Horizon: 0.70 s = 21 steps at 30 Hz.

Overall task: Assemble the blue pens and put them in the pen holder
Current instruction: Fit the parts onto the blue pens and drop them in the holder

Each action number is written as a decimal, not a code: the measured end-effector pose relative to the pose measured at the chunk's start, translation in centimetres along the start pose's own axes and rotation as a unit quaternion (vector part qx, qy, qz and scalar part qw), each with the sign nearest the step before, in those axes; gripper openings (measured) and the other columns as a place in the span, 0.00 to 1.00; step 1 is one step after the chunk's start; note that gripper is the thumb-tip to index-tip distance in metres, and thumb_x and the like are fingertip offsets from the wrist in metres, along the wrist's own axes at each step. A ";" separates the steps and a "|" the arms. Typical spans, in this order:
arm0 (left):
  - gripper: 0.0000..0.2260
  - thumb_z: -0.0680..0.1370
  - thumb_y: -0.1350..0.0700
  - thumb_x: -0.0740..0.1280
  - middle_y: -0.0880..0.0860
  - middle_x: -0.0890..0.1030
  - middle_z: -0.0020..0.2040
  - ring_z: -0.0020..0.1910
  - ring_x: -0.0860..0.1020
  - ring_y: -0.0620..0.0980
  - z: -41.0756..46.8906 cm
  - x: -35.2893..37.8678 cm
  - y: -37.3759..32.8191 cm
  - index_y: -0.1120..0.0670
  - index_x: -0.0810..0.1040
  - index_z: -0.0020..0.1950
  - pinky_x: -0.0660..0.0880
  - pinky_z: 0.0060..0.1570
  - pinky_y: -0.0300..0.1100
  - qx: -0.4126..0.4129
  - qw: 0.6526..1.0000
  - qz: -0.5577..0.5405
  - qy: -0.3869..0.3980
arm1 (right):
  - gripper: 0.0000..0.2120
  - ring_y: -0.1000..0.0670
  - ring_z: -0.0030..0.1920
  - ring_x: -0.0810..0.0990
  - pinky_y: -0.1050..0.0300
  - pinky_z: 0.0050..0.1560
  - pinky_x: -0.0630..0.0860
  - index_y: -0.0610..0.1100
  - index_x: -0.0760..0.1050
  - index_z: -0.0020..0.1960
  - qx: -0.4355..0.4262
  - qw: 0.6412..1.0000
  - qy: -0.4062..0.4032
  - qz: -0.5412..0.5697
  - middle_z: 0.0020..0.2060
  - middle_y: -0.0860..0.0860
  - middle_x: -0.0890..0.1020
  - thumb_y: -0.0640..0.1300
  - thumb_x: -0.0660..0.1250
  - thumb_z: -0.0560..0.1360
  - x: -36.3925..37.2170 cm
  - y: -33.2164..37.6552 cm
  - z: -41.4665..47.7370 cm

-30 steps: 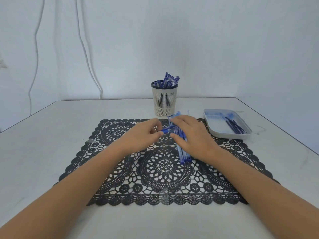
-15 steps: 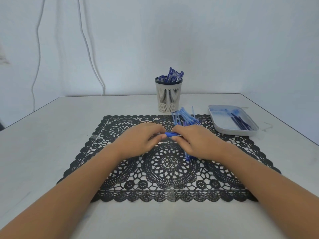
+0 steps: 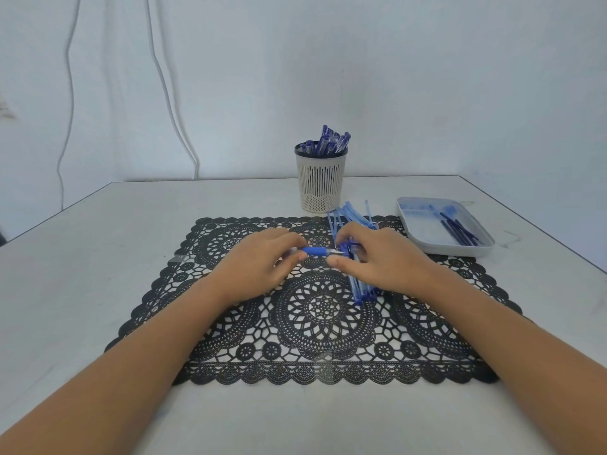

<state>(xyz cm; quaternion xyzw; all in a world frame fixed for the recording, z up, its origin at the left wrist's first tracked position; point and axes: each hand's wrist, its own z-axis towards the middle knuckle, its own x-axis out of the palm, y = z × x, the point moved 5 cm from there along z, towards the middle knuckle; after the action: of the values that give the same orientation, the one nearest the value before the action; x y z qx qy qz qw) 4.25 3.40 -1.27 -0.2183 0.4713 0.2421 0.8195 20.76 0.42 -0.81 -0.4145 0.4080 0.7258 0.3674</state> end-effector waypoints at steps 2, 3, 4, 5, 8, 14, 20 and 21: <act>0.15 0.78 0.46 0.56 0.46 0.77 0.45 0.44 0.75 0.44 -0.2 0.1 0.9 0.53 0.76 0.54 0.73 0.46 0.41 -0.034 0.999 0.001 -0.006 | 0.08 0.56 0.28 0.68 0.59 0.30 0.64 0.49 0.65 0.53 0.040 0.999 0.007 0.012 0.28 0.54 0.71 0.52 0.54 0.80 0.0 -0.8 -0.1; 0.13 0.79 0.48 0.58 0.46 0.76 0.45 0.44 0.74 0.43 -0.3 0.1 1.4 0.54 0.76 0.55 0.73 0.46 0.41 -0.055 0.998 -0.004 -0.010 | 0.08 0.54 0.29 0.69 0.57 0.31 0.65 0.47 0.65 0.55 0.057 0.998 0.007 0.028 0.30 0.54 0.72 0.49 0.51 0.81 -0.1 -1.0 -0.1; 0.11 0.79 0.50 0.59 0.45 0.75 0.45 0.43 0.73 0.42 -0.3 0.1 1.7 0.54 0.76 0.55 0.71 0.45 0.40 -0.074 0.997 -0.011 -0.019 | 0.09 0.53 0.29 0.68 0.57 0.32 0.66 0.45 0.66 0.56 0.067 0.997 0.007 0.044 0.32 0.53 0.72 0.46 0.50 0.81 -0.1 -1.1 -0.1; 0.11 0.79 0.51 0.59 0.45 0.74 0.45 0.42 0.71 0.41 -0.4 0.0 1.9 0.54 0.75 0.56 0.69 0.44 0.38 -0.090 0.995 -0.016 -0.031 | 0.10 0.54 0.30 0.68 0.59 0.33 0.66 0.44 0.67 0.57 0.068 0.996 0.007 0.059 0.34 0.54 0.72 0.44 0.49 0.81 -0.1 -1.0 0.0; 0.11 0.79 0.52 0.60 0.45 0.75 0.46 0.43 0.71 0.42 -0.4 0.1 2.3 0.55 0.75 0.57 0.66 0.44 0.37 -0.117 0.991 -0.024 -0.055 | 0.10 0.60 0.40 0.72 0.70 0.42 0.69 0.45 0.71 0.58 0.017 0.997 -0.004 0.069 0.46 0.54 0.74 0.43 0.56 0.80 0.2 0.7 -0.1; 0.11 0.79 0.52 0.61 0.46 0.75 0.45 0.42 0.71 0.43 -0.4 0.2 2.4 0.55 0.76 0.56 0.66 0.44 0.39 -0.126 0.989 -0.028 -0.068 | 0.07 0.56 0.52 0.71 0.49 0.58 0.66 0.51 0.72 0.50 -0.021 1.000 0.012 0.011 0.47 0.59 0.76 0.52 0.65 0.75 2.1 2.1 -0.3; 0.10 0.79 0.51 0.61 0.46 0.75 0.44 0.41 0.71 0.43 -0.3 0.3 2.0 0.54 0.76 0.55 0.67 0.41 0.40 -0.122 0.990 -0.022 -0.066 | 0.10 0.58 0.45 0.72 0.53 0.53 0.68 0.52 0.74 0.44 -0.003 0.996 -0.073 0.047 0.39 0.61 0.75 0.56 0.60 0.76 0.9 1.3 -0.2; 0.10 0.79 0.51 0.61 0.46 0.75 0.44 0.41 0.71 0.43 -0.3 0.3 1.8 0.54 0.76 0.56 0.67 0.41 0.39 -0.121 0.990 -0.025 -0.068 | 0.10 0.59 0.41 0.72 0.55 0.50 0.69 0.51 0.73 0.43 0.017 0.992 -0.108 0.069 0.37 0.61 0.74 0.55 0.59 0.76 0.3 0.9 -0.2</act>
<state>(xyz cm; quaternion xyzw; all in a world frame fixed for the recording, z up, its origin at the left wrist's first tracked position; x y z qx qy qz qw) 3.08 4.67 -1.92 -0.3109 0.3763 0.2909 0.8229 19.86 -0.03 -0.90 -0.2982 0.4058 0.7827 0.3658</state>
